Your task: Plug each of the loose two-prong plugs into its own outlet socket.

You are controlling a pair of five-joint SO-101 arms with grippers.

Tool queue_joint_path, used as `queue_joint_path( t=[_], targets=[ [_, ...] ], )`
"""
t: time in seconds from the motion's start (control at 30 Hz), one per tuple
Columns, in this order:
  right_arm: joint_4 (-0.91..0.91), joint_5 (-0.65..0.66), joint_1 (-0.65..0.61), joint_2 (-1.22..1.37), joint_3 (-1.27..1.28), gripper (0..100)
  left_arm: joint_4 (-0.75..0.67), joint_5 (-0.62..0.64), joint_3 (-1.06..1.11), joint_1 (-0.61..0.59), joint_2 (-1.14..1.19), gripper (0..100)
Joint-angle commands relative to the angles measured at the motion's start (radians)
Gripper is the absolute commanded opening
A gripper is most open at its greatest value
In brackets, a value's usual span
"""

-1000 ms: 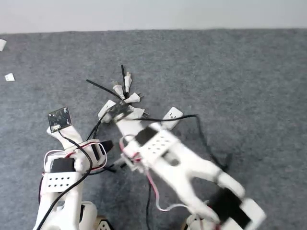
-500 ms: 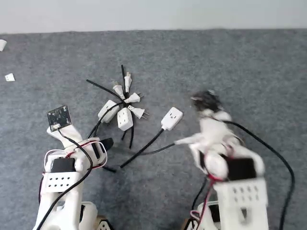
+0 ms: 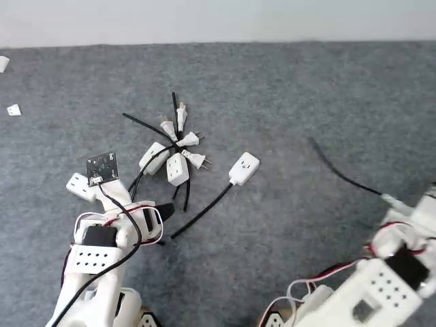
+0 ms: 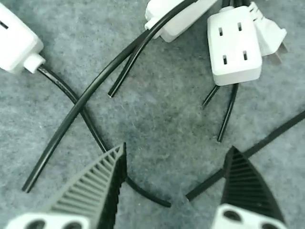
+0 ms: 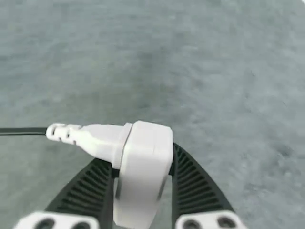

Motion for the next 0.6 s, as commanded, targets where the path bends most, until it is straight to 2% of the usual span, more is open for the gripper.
queue_joint_path(
  t=[0.0,0.17,0.3,0.47,0.57],
  targets=[
    [-0.154,0.006,0.079,0.117,-0.014,1.3,-0.028,-0.002,-0.019,0.002,-0.006,31],
    [-0.297,0.009,0.150,0.268,-0.032,1.4,-0.032,0.034,-0.045,0.002,-0.006,31],
    [-0.309,0.009,0.185,0.406,-0.135,1.4,-0.081,0.071,-0.051,0.008,-0.005,31],
    [-0.309,0.011,0.199,0.613,-0.290,1.8,-0.071,0.072,-0.074,0.009,-0.005,32],
    [-0.309,0.063,0.191,0.717,-0.338,12.8,-0.069,0.078,-0.076,0.021,-0.005,38]
  ],
)
